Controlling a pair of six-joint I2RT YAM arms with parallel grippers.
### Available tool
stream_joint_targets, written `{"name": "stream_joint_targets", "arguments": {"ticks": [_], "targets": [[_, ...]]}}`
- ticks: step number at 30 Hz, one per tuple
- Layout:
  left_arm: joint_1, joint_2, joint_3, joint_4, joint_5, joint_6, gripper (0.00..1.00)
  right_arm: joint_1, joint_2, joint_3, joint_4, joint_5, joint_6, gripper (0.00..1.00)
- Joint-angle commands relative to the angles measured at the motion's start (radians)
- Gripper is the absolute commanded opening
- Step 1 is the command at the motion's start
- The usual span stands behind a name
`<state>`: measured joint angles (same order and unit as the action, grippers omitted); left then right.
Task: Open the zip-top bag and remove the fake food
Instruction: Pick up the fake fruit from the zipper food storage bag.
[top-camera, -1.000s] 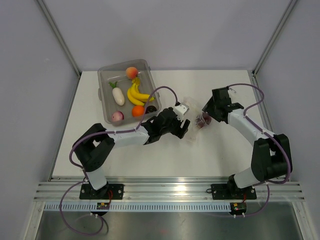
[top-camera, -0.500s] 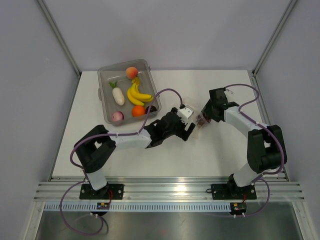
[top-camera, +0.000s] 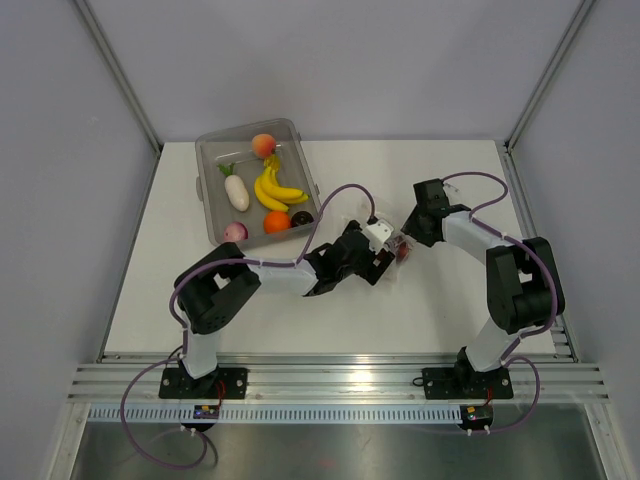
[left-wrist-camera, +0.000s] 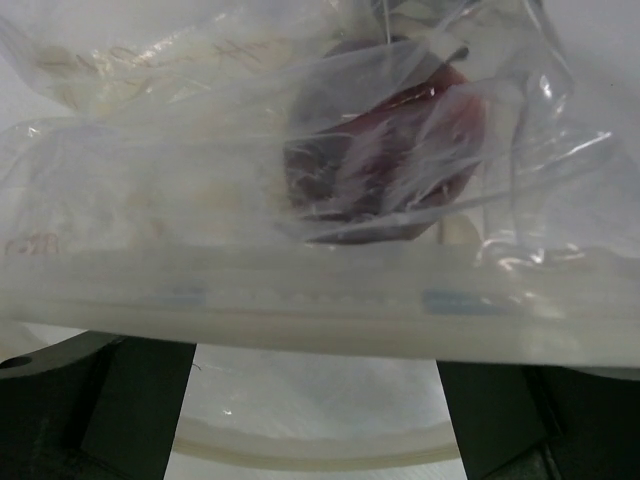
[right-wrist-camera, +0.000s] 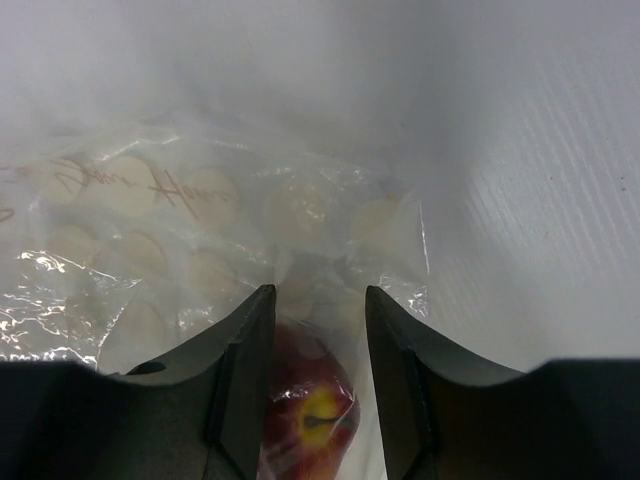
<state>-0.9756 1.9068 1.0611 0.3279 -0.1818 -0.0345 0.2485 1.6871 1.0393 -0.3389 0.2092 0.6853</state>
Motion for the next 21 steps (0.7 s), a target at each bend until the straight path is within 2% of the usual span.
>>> {"name": "stream_joint_targets", "arguments": {"ticks": [1,5,8,11,18,19,21], "targets": [[-0.002,0.012,0.05,0.063,-0.041,0.028,0.94,-0.003,0.002,0.024,0.017,-0.033,-0.009,0.47],[-0.002,0.014,0.031,0.118,-0.01,0.028,0.99,-0.005,0.002,0.022,0.029,-0.063,-0.004,0.42],[-0.002,0.014,0.025,0.138,0.002,0.028,0.99,-0.005,0.002,0.016,0.047,-0.088,-0.001,0.37],[-0.002,0.012,0.022,0.149,0.016,0.028,0.99,-0.005,0.003,0.004,0.072,-0.129,-0.003,0.27],[-0.002,0.029,0.031,0.16,0.033,0.028,0.99,-0.002,0.019,0.001,0.1,-0.206,-0.009,0.16],[-0.002,0.029,0.03,0.164,0.039,0.028,0.99,-0.003,0.028,-0.001,0.104,-0.23,-0.009,0.11],[-0.002,0.031,0.03,0.165,0.088,0.068,0.99,-0.002,0.039,0.004,0.11,-0.255,-0.009,0.1]]}}
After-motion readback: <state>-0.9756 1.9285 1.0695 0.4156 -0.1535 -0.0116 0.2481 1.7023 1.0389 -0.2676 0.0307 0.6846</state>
